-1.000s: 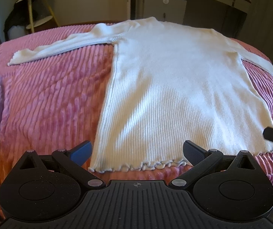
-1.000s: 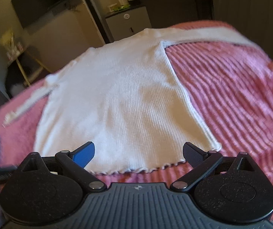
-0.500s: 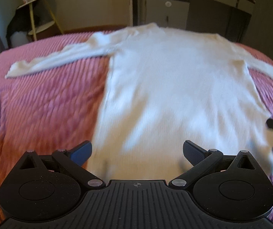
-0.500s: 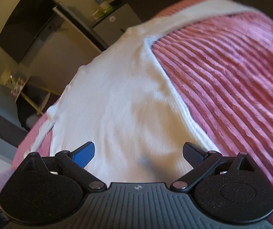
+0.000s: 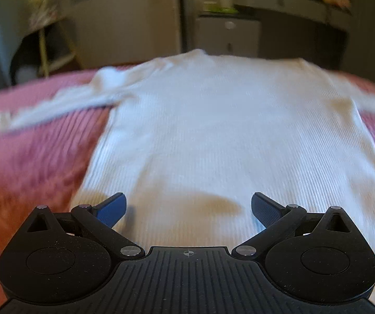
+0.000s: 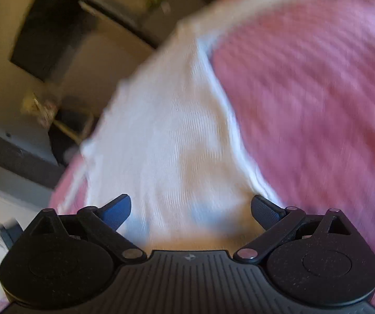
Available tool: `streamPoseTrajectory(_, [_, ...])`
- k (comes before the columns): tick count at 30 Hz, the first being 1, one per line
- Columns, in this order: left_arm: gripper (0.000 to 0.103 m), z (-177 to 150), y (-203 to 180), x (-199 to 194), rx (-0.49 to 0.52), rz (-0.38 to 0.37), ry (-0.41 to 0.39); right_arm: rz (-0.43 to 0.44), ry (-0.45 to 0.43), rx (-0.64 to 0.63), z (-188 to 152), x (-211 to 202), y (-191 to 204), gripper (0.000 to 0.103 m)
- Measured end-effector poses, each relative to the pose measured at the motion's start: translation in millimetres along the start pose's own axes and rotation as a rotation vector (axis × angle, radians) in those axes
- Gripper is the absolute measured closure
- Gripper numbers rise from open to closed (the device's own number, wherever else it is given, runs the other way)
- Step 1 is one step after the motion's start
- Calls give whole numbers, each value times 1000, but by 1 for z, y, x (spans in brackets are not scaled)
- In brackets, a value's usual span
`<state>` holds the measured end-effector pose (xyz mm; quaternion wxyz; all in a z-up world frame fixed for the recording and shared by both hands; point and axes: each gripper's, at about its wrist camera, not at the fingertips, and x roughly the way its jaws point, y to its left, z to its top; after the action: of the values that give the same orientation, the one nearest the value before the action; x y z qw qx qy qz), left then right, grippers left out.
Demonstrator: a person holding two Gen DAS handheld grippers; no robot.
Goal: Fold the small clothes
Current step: 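Move the right gripper to a white sleeve cuff and grasp it, then lift the sleeve with the right gripper, fold it across the shirt body, release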
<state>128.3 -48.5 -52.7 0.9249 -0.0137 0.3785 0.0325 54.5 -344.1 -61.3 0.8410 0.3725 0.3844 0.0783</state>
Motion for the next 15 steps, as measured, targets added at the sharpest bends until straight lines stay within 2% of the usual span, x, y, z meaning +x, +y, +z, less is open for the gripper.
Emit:
streamPoseTrajectory(3, [0,1,20,6,-118,27,-38,-59,-194,15,49,-18,-17,14])
streamPoseTrajectory(4, [0,1,23,8,-131,36,-41,-79,-243,53,67,-20,-29,25])
streamPoseTrajectory(5, [0,1,24,10,-136,41,-38,-103,-285,96,82,-20,-42,31])
streamPoseTrajectory(7, [0,0,23,16,-120,48,-20,-184,-363,199,112,-16,-74,58])
streamPoseTrajectory(9, [0,-1,20,19,-95,60,-19,-244,-404,307,134,-11,-105,63])
streamPoseTrajectory(11, [0,-3,17,20,-79,70,-22,-269,-462,428,147,-9,-136,70])
streamPoseTrajectory(15, [0,-7,13,21,-74,82,-27,-257,-558,587,163,-2,-174,81])
